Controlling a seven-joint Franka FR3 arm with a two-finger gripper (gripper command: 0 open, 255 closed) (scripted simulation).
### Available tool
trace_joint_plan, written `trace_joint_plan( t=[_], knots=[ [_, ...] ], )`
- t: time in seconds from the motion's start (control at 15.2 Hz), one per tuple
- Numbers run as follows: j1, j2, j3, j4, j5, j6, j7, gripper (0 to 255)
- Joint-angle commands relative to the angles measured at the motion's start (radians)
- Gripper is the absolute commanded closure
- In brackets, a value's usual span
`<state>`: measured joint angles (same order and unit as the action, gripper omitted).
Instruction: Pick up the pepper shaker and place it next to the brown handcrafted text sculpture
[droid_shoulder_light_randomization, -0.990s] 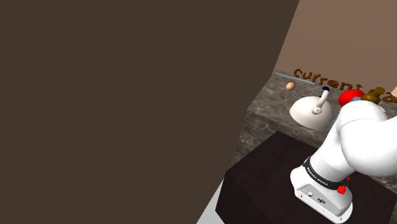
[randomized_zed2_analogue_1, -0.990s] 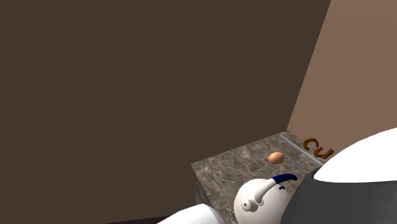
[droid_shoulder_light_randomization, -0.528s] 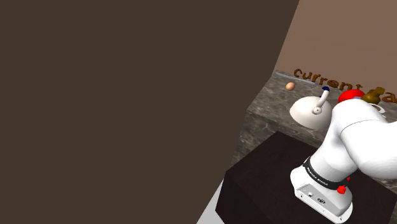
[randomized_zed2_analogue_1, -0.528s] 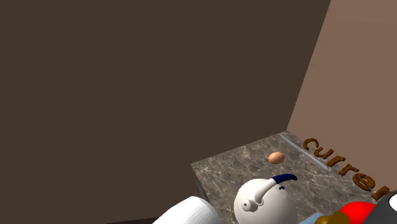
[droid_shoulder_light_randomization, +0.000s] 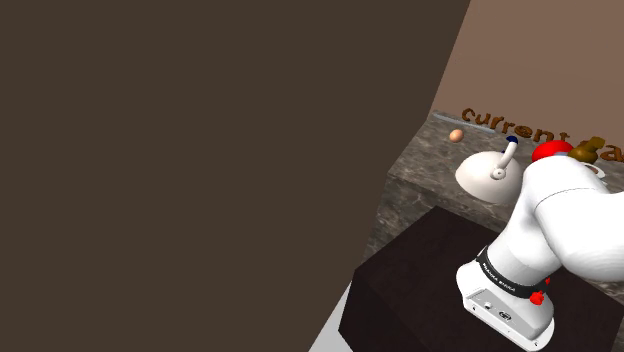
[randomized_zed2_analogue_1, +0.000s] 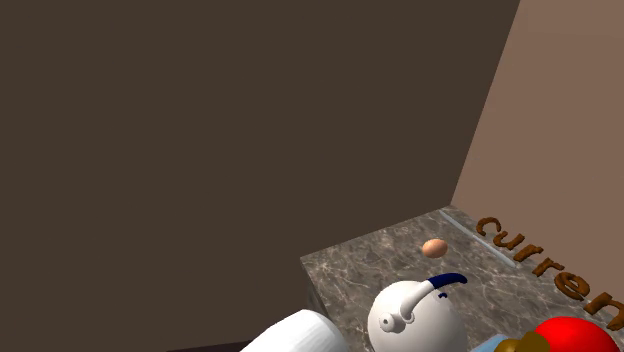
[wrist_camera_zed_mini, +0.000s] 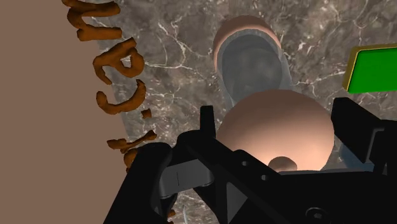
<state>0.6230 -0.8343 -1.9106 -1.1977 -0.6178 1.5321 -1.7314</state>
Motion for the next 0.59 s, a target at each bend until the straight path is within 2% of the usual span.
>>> trace_joint_plan(
  t=[0.0,0.53],
  knots=[
    [-0.021,-0.001,0.003,-0.04,-0.002,0.029,0.004,255],
    [-0.055,-0.026,-0.009,-0.138,-0.024,0.12,0.019,255]
  ],
)
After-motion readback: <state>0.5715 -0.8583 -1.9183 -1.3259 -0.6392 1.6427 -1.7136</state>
